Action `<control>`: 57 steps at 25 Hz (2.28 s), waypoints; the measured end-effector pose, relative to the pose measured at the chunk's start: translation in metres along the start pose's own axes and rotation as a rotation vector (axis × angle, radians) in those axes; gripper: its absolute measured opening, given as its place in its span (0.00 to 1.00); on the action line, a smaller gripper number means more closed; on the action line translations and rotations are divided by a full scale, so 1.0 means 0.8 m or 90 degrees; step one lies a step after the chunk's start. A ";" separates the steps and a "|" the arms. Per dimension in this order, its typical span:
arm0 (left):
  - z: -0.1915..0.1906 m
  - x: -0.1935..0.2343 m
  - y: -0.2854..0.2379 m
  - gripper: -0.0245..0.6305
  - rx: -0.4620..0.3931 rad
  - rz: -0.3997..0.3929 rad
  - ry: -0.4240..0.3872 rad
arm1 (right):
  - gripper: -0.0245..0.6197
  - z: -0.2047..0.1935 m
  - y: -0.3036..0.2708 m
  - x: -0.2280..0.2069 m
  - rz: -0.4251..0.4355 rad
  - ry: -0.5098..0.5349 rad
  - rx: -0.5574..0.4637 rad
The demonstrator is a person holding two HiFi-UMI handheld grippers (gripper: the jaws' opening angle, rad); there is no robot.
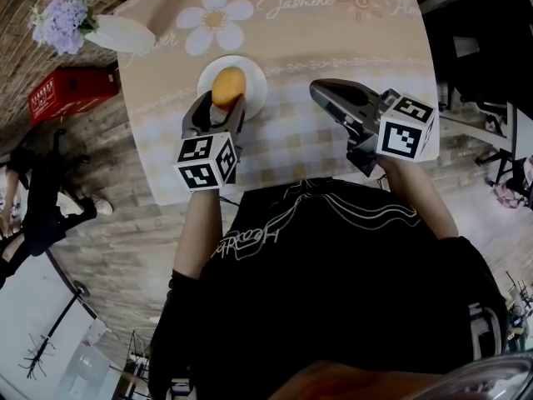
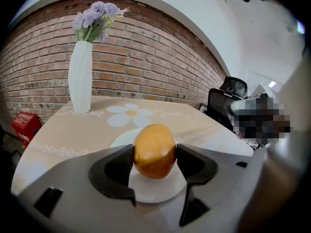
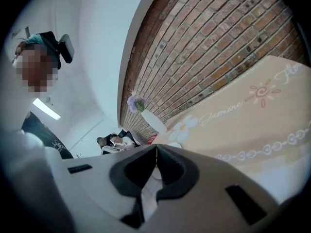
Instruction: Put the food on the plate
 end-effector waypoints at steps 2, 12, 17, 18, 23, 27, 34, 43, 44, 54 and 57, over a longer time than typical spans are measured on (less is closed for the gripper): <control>-0.002 -0.002 0.000 0.46 -0.003 0.005 -0.004 | 0.03 -0.001 0.001 0.000 0.001 -0.001 0.001; -0.005 -0.008 -0.002 0.47 -0.009 0.018 -0.034 | 0.03 -0.003 0.008 0.004 0.000 0.009 0.013; 0.002 -0.011 0.011 0.52 -0.025 0.006 -0.006 | 0.03 0.000 0.014 0.013 0.006 0.010 0.013; 0.005 -0.012 0.015 0.52 -0.034 0.003 -0.001 | 0.03 0.000 0.016 0.015 0.009 0.011 0.013; 0.025 -0.024 0.045 0.51 -0.088 -0.010 0.035 | 0.03 0.009 0.029 0.028 0.025 0.032 0.001; 0.045 -0.042 0.081 0.51 -0.132 -0.038 0.076 | 0.03 0.018 0.042 0.043 0.043 0.033 -0.024; 0.064 -0.099 0.147 0.29 -0.204 -0.135 0.129 | 0.03 0.029 0.072 0.072 0.069 0.068 -0.044; 0.064 -0.178 0.210 0.11 -0.222 -0.203 0.095 | 0.03 0.031 0.102 0.123 0.139 0.147 -0.047; 0.066 -0.182 0.212 0.09 -0.223 -0.202 0.096 | 0.03 0.033 0.103 0.126 0.142 0.155 -0.047; 0.078 -0.214 0.227 0.05 -0.228 -0.194 0.063 | 0.03 0.040 0.115 0.145 0.164 0.188 -0.049; 0.082 -0.215 0.234 0.05 -0.235 -0.187 0.055 | 0.03 0.042 0.117 0.148 0.172 0.193 -0.051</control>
Point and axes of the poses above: the fingertips, and each gripper's own axes: y backward along the fingers, x to its left, z out of its top, the point moved 9 cm from there along y, backward along the fingers, and after that the axes turned 3 degrees about y, right-handed, at the moved point
